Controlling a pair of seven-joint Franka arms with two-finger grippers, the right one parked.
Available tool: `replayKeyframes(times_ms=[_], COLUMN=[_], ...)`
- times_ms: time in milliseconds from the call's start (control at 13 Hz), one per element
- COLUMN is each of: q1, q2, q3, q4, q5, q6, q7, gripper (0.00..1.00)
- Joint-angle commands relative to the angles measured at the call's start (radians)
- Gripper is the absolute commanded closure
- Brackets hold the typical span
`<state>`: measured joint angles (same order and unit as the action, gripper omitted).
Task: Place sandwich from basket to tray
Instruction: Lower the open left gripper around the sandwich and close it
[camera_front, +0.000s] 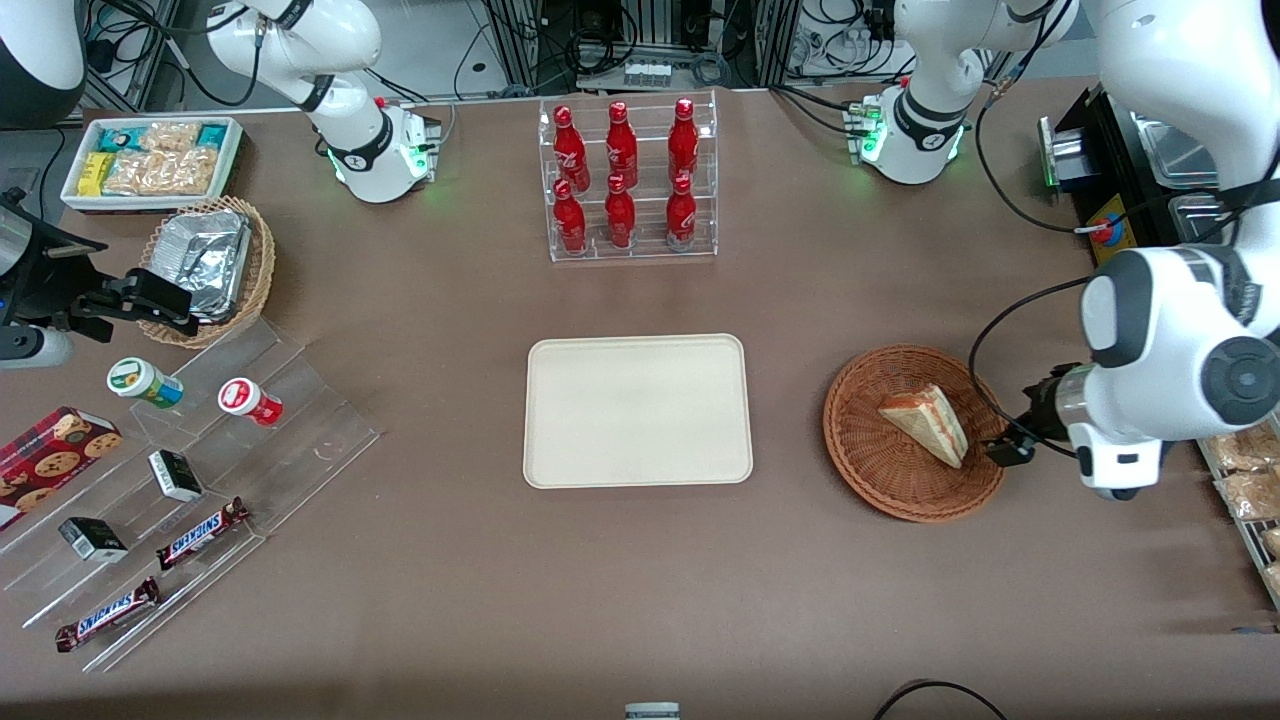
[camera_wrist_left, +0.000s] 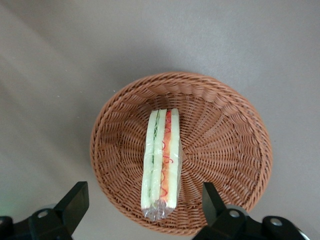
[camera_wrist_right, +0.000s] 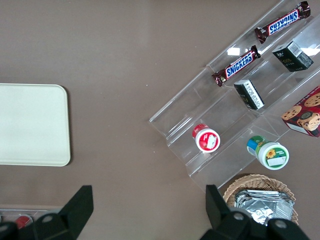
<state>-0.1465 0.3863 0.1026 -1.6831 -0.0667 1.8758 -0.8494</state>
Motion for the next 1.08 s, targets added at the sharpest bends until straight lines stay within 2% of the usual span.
replayKeyframes(times_ms=[0, 385, 1000], q1=[-0.027, -0.045, -0.108], q2=[-0.027, -0.078, -0.076], q3=[0.011, 0.011, 0.011], q4=[-0.12, -0.219, -0.288], q5=[-0.004, 0.001, -0.001], q6=[0.109, 0.143, 0.23], q7=[-0.075, -0.095, -0.141], gripper=[0.0, 0.0, 0.0])
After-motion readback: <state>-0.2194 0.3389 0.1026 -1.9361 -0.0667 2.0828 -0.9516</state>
